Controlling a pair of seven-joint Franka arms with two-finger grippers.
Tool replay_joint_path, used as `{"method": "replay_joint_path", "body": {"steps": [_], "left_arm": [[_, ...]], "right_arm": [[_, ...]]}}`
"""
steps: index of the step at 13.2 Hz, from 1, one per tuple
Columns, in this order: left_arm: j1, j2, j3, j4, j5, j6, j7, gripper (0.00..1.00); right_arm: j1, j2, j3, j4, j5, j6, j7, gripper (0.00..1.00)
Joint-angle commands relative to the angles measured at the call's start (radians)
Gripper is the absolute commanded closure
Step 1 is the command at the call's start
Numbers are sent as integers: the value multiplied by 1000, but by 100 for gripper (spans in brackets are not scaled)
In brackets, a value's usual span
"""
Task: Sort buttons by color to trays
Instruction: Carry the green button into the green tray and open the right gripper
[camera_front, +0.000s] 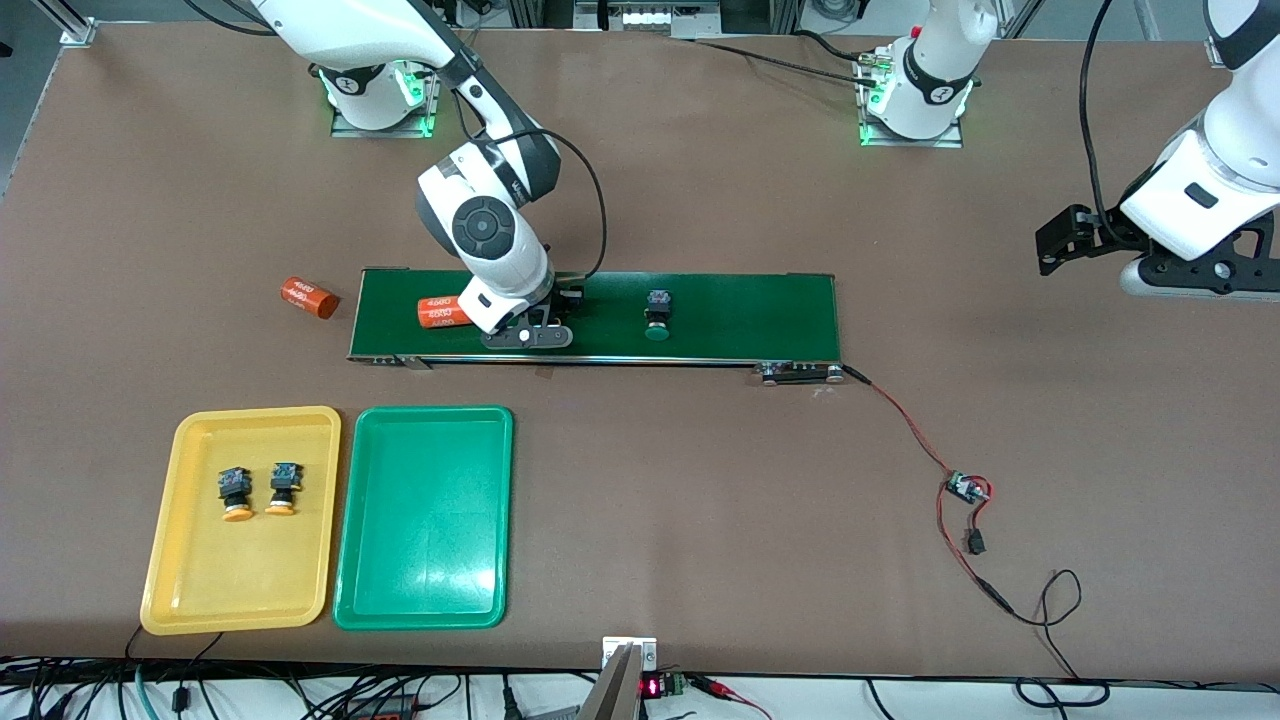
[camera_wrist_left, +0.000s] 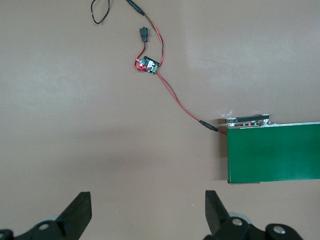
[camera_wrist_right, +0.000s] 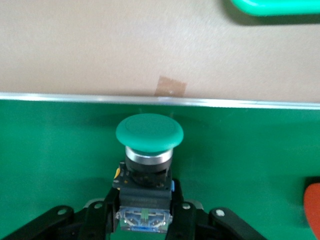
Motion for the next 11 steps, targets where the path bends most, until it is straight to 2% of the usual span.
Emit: {"method": "replay_joint_path", "body": {"steps": [1, 5, 9, 11], "left_arm": [[-3, 0, -5, 18, 22, -21, -5, 0], [-3, 0, -6, 18, 22, -21, -7, 0], [-3, -2, -8, 20, 22, -35, -5, 0], [-3, 0, -6, 20, 25, -24, -4, 0]], "right_arm": [[-31, -25, 0, 13, 4, 9, -28, 93], [-60, 13, -70, 141, 7, 6, -115, 97], [-76, 128, -129, 305, 3, -34, -231, 97], [-85, 162, -161, 336, 3, -36, -311, 97]]}}
